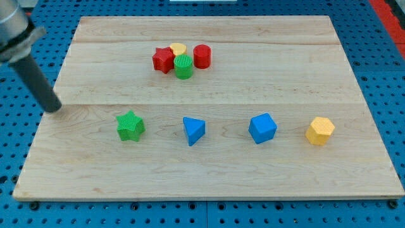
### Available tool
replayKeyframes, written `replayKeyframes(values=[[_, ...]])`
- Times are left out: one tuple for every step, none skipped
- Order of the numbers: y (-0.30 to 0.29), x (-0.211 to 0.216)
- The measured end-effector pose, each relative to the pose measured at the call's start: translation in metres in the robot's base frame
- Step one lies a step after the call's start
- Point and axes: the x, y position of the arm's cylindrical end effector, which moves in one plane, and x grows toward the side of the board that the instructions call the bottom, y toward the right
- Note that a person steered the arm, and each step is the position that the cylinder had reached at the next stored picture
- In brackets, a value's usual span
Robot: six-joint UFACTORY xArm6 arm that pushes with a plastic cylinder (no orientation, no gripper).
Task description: Separate group of blocks
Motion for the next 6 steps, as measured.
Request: replayKeyframes(values=[[0.113, -0.026], [0.226, -0.036], [0.319, -0.086], [0.332, -0.142], [0.286, -0.131], [0.202, -0.104]])
